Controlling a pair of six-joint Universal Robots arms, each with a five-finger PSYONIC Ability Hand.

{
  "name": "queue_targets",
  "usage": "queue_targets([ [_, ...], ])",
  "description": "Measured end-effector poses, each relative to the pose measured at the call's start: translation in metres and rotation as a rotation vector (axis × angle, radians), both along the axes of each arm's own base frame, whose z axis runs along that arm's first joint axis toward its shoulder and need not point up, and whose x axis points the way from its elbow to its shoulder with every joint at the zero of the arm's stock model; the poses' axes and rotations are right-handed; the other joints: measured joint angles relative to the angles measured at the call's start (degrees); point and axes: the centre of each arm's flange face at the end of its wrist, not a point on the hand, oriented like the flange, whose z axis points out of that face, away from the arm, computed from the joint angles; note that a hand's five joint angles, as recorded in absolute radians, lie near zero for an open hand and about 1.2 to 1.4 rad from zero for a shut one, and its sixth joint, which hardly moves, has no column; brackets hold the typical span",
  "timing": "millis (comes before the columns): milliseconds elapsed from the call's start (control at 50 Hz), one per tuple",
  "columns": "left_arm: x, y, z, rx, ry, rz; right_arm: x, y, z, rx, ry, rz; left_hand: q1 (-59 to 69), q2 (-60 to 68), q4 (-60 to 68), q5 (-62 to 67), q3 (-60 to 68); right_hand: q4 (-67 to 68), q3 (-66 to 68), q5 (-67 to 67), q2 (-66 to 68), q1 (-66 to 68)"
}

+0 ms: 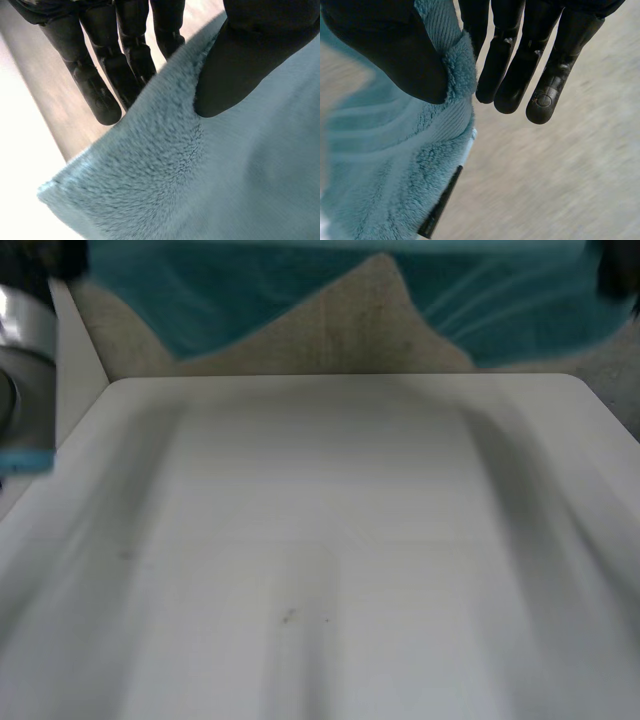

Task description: Fold the laundry

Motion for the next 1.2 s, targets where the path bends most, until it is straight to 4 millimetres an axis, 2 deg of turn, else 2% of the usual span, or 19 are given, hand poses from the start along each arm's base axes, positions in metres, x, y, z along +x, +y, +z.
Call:
queue_targets([
  [20, 0.000, 0.002, -0.013, 0.038, -0.011, -0.004, 0.000, 0.002, -0.014, 0.042, 0.011, 0.005, 0.00, 0.00, 0.00, 0.00, 0.00, 0.00, 0.01, 0.00, 0.00, 0.00],
  [40, 0.000, 0.006, -0.039, 0.117, -0.035, -0.015, 0.000, 0.006, -0.037, 0.112, 0.029, 0.018, 0.00, 0.00, 0.00, 0.00, 0.00, 0.00, 0.01, 0.00, 0.00, 0.00],
  [60, 0.000, 0.006, -0.039, 0.117, -0.035, -0.015, 0.000, 0.006, -0.037, 0.112, 0.029, 0.018, 0.00, 0.00, 0.00, 0.00, 0.00, 0.00, 0.01, 0.00, 0.00, 0.00],
  [80, 0.001, 0.010, -0.055, 0.163, -0.049, -0.023, 0.000, 0.008, -0.048, 0.144, 0.037, 0.025, 0.00, 0.00, 0.00, 0.00, 0.00, 0.00, 0.01, 0.00, 0.00, 0.00],
  [100, 0.001, 0.017, -0.081, 0.238, -0.071, -0.036, 0.000, 0.013, -0.075, 0.225, 0.057, 0.043, 0.00, 0.00, 0.00, 0.00, 0.00, 0.00, 0.01, 0.00, 0.00, 0.25],
  [140, 0.002, 0.027, -0.113, 0.332, -0.097, -0.050, 0.001, 0.018, -0.106, 0.318, 0.077, 0.062, 0.00, 0.00, 0.00, 0.00, 0.00, 0.00, 0.01, 0.00, 0.00, 0.27],
  [180, 0.003, 0.033, -0.128, 0.381, -0.110, -0.056, 0.002, 0.020, -0.122, 0.366, 0.087, 0.071, 0.00, 0.00, 0.00, 0.00, 0.00, 0.00, 0.01, 0.00, 0.00, 0.27],
  [240, 0.005, 0.044, -0.155, 0.467, -0.132, -0.062, 0.002, 0.026, -0.162, 0.492, 0.111, 0.086, 0.00, 0.01, 0.00, 0.00, 0.00, 0.00, 0.01, 0.00, 0.00, 0.27],
  [280, 0.006, 0.047, -0.162, 0.491, -0.137, -0.062, 0.002, 0.027, -0.167, 0.510, 0.115, 0.087, 0.00, 0.01, 0.00, 0.00, 0.00, 0.00, 0.01, 0.00, 0.00, 0.27],
  [300, 0.007, 0.050, -0.168, 0.513, -0.141, -0.061, 0.001, 0.031, -0.181, 0.567, 0.126, 0.090, 0.00, 0.01, 0.00, 0.00, 0.00, 0.00, 0.01, 0.00, 0.00, 0.27],
  [360, 0.009, 0.054, -0.173, 0.535, -0.144, -0.056, 0.000, 0.036, -0.190, 0.622, 0.137, 0.092, 0.00, 0.01, 0.00, 0.00, 0.00, -1.95, -1.77, -0.87, -1.78, 0.04],
  [400, 0.009, 0.054, -0.173, 0.535, -0.144, -0.056, 0.000, 0.036, -0.190, 0.622, 0.137, 0.092, 0.00, 0.01, 0.00, 0.00, 0.00, -1.95, -1.77, -0.87, -1.78, 0.04],
  [460, 0.014, 0.057, -0.173, 0.543, -0.141, -0.043, -0.002, 0.045, -0.187, 0.674, 0.145, 0.101, 0.00, 0.01, 0.00, 0.00, 0.00, -29.70, -29.39, -27.36, -29.22, -22.12],
  [540, 0.016, 0.057, -0.170, 0.539, -0.138, -0.039, -0.003, 0.048, -0.182, 0.684, 0.142, 0.107, 0.00, 0.01, 0.00, 0.00, 0.00, -32.34, -31.96, -30.05, -31.62, -24.16],
  [560, 0.017, 0.057, -0.167, 0.530, -0.133, -0.035, -0.011, 0.052, -0.170, 0.697, 0.127, 0.119, 0.00, 0.01, 0.00, 0.00, 0.00, -39.69, -39.38, -37.65, -38.92, -29.64],
  [720, 0.020, 0.057, -0.162, 0.529, -0.124, -0.028, -0.033, 0.047, -0.150, 0.706, 0.085, 0.133, 0.00, 0.01, 0.00, 0.00, 0.00, -39.97, -39.43, -38.23, -38.92, -29.64],
  [940, 0.025, 0.056, -0.160, 0.541, -0.121, -0.017, -0.047, 0.047, -0.146, 0.748, 0.101, 0.149, 0.00, 0.01, 0.00, 0.00, 0.00, -39.97, -39.83, -38.23, -38.92, -29.64],
  [1080, 0.026, 0.056, -0.160, 0.541, -0.120, -0.015, -0.048, 0.053, -0.155, 0.706, 0.290, 0.223, 0.00, 0.01, 0.00, 0.00, 0.00, -39.89, -39.73, -38.07, -38.88, -29.64],
  [1200, 0.024, 0.057, -0.160, 0.541, -0.122, -0.021, -0.044, 0.048, -0.160, 0.651, 0.403, 0.255, 0.00, 0.01, 0.00, 0.00, 0.00, -39.84, -39.70, -38.02, -38.84, -29.64],
])
